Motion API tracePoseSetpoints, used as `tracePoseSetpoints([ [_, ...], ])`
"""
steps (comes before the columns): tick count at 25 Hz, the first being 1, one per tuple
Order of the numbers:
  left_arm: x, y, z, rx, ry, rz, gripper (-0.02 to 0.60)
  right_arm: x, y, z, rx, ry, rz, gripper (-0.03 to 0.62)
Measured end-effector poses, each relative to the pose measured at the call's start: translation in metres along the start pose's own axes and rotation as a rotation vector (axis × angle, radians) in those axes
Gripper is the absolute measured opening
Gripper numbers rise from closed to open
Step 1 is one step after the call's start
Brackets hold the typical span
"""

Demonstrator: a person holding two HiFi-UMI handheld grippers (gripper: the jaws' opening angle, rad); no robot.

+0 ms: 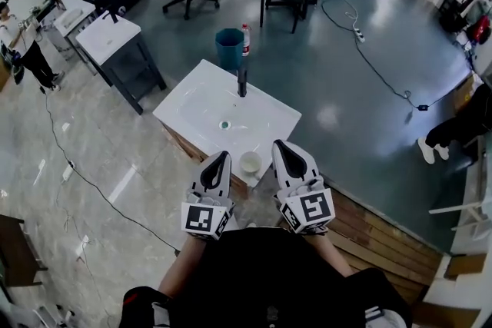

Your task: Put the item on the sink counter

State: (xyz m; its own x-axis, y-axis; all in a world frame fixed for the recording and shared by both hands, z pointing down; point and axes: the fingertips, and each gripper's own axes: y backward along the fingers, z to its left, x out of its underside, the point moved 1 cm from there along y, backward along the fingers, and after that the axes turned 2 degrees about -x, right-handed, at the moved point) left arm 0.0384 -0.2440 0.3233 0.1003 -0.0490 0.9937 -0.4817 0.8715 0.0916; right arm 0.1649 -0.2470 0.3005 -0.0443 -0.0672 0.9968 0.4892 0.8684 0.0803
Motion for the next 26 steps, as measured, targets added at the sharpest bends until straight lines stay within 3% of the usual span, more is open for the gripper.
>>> tracePoseSetpoints([
  [9,-0.001,-0.003,-0.012,0.027,-0.006,-0.005,0.014,0.003,0.011,0.001,-0.003,-0.006,0.01,0.021],
  [26,0.0,0.007,-0.008,0.002,-0.007,0.009,0.014,0.005,0.011,0.008,-0.02,0.003,0.024,0.021],
])
